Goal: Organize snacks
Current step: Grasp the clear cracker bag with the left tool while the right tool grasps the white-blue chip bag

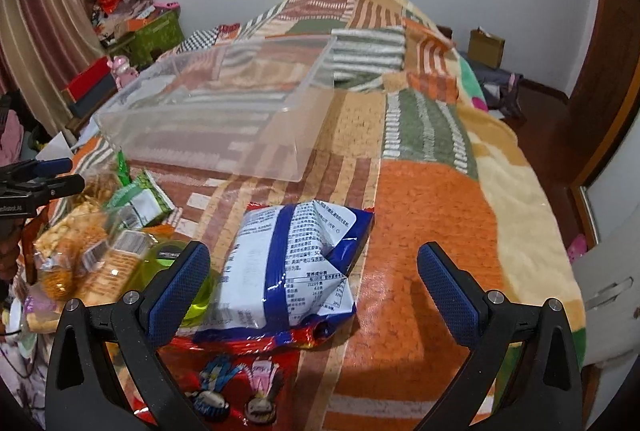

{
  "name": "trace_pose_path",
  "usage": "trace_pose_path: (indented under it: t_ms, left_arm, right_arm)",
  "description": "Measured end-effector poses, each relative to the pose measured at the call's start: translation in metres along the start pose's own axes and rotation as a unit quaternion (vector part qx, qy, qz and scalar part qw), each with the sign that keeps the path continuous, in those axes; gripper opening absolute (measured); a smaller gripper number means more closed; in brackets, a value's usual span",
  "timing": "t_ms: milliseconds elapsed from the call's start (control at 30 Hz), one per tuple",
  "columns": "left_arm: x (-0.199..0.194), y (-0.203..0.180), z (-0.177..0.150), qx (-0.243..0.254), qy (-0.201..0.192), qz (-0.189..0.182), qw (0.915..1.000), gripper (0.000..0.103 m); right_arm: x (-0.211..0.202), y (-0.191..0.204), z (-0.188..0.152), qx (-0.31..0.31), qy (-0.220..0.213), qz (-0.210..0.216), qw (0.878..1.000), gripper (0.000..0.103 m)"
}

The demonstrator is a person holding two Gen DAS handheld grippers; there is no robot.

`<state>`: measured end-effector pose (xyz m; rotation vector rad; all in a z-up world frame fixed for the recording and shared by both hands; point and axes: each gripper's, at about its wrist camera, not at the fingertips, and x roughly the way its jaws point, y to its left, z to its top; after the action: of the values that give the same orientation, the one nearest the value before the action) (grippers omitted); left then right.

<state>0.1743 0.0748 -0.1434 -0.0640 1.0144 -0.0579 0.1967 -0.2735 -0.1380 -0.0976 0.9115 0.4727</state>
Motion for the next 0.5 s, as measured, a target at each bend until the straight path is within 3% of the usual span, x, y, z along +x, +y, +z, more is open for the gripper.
trace_pose_path:
  t_ms: [167,300,367,500]
  left_arm:
    - [0.017,0.0,0.001,0.017,0.046,-0.02,0.9986,0.089]
    - [0.027,-0.003,0.0,0.033,0.068,-0.014,0.997,0.088]
    - [0.03,-0.002,0.002,0.031,0.072,-0.017,0.9967,0.085]
    - [0.034,-0.004,0.0,0.034,0.078,-0.023,0.9961,0.079]
  right_arm:
    - [0.008,0.002,-0.001,-0.014,0.021,0.01,1.0,0.099]
    - [0.013,0.001,-0.001,-0.019,0.037,0.02,0.999,0.095]
    - [0.014,-0.002,0.0,-0.014,0.042,0.03,0.999,0.085]
    - [0.019,-0.003,0.002,-0.006,0.053,0.047,0.997,0.078]
